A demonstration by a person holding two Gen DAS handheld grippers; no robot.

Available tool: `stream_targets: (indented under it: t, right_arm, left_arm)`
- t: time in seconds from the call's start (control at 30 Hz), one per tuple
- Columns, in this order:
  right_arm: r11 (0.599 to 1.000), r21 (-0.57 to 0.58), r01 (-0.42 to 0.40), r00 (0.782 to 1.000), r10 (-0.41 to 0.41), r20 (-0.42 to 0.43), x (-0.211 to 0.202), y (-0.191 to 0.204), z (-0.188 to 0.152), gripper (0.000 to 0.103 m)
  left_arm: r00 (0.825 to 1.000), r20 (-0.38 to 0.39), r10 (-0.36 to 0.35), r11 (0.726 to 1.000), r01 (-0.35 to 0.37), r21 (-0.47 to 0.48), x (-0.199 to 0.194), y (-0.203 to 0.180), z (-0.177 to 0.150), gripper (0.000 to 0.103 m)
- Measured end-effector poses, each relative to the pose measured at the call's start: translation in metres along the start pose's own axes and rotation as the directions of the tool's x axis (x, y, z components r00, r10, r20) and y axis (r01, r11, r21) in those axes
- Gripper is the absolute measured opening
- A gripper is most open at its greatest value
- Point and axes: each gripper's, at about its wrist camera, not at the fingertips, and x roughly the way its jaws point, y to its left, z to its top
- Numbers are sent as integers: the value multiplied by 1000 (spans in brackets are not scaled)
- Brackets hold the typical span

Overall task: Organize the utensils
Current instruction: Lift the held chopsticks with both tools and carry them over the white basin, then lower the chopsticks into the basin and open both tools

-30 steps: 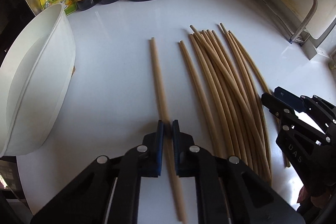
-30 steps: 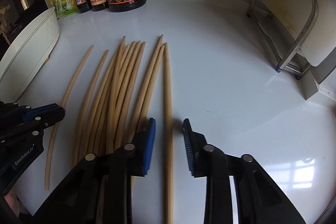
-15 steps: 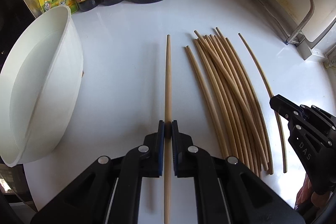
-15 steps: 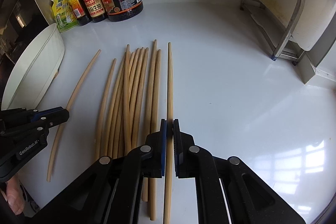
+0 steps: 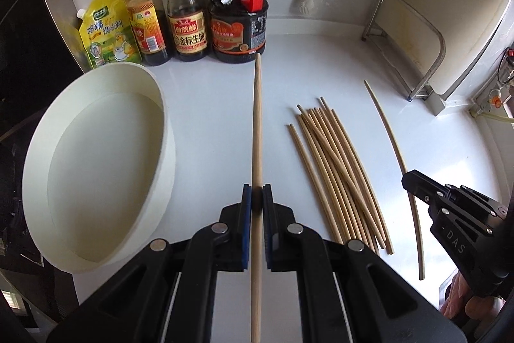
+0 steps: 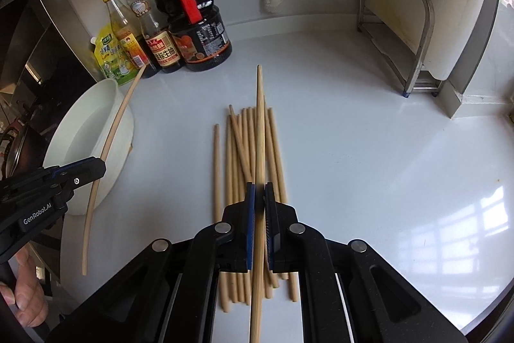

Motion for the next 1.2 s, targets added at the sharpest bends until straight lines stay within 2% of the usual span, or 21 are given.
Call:
stream_targets:
  t: [0.17, 0.37, 0.53, 0.73, 0.97, 1.2]
  right_arm:
    - [997, -44, -58, 998, 60, 31, -10, 48, 15, 6]
    - [982, -130, -135, 990, 139, 25, 2, 119, 34, 6]
    - [963, -199, -182, 983, 185, -3, 25, 182, 50, 6]
    - [947, -226, -227, 974, 220, -57, 62, 245, 69, 6]
    - [955, -195, -225, 969, 198, -150, 111, 278, 78, 6]
    - [967, -171, -189, 967, 153, -204, 143, 281, 78, 6]
  left_arm:
    - [998, 54, 7, 1000, -6, -25, -29, 35, 5, 7]
    - [995, 80, 66, 994, -59, -97, -44, 102, 4, 7]
    - [990, 64, 122, 982, -111, -152, -41, 161, 1, 7]
    - [989, 40, 142, 977, -133, -166, -22, 213, 10, 7]
    - [993, -16, 113, 981, -114, -157, 17, 240, 16, 7]
    - [993, -76, 89, 983, -100, -153, 44, 250, 16, 8]
